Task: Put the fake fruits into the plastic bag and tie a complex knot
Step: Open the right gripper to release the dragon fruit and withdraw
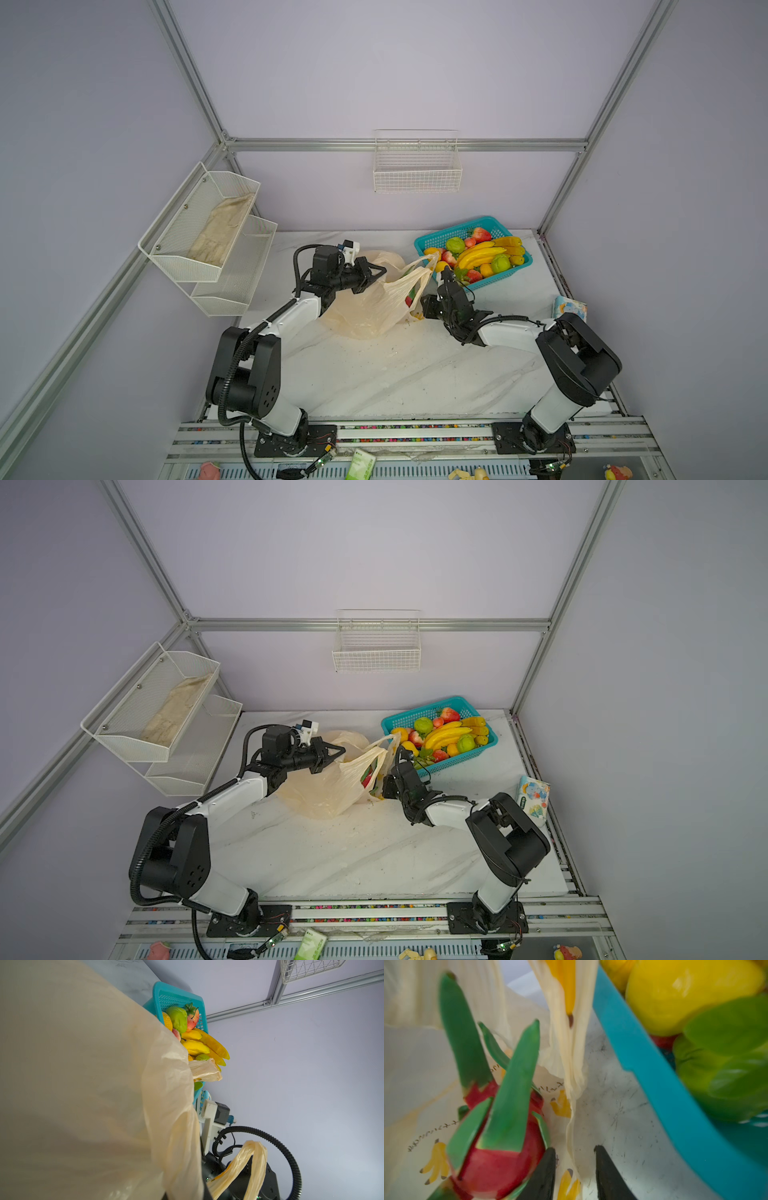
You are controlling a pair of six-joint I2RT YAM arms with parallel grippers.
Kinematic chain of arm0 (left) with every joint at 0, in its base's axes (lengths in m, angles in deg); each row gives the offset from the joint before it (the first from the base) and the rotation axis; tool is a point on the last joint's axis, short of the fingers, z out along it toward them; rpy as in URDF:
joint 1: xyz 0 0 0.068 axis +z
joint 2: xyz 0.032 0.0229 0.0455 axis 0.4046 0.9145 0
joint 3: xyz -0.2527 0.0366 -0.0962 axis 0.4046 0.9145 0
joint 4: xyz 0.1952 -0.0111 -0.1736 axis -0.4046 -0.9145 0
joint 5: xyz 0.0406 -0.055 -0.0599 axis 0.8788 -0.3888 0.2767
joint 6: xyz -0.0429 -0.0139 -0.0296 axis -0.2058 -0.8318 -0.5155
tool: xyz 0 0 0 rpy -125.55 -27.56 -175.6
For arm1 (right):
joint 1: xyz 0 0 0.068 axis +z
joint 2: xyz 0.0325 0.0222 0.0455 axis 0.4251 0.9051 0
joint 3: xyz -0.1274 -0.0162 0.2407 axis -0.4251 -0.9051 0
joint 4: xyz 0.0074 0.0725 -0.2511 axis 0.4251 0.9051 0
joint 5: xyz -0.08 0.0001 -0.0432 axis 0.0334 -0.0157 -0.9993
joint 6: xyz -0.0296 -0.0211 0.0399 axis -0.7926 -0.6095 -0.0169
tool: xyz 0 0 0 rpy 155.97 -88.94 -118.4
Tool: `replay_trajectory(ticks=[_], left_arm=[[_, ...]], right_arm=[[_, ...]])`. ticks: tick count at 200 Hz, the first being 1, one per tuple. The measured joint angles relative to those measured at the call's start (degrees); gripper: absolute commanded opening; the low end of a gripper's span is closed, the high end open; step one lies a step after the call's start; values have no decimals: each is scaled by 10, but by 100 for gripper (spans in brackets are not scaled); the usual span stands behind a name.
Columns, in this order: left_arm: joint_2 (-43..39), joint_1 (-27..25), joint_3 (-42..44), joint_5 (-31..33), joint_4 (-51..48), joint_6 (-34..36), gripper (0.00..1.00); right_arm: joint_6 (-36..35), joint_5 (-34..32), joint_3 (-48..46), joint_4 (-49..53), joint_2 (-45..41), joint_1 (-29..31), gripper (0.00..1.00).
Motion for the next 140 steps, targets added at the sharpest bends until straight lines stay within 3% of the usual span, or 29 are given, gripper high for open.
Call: replay_trajectory(ticks=[68, 116, 140], left_arm=[[0, 0, 0, 3, -2, 12, 0], [0, 3, 0, 3, -2, 13, 0], [0, 4, 0, 4, -2, 13, 0]], right_arm=[[10, 61, 6, -32, 54, -20, 33], [21, 102, 12, -71, 80, -22, 24], [26, 117, 13, -78, 88, -22, 9]])
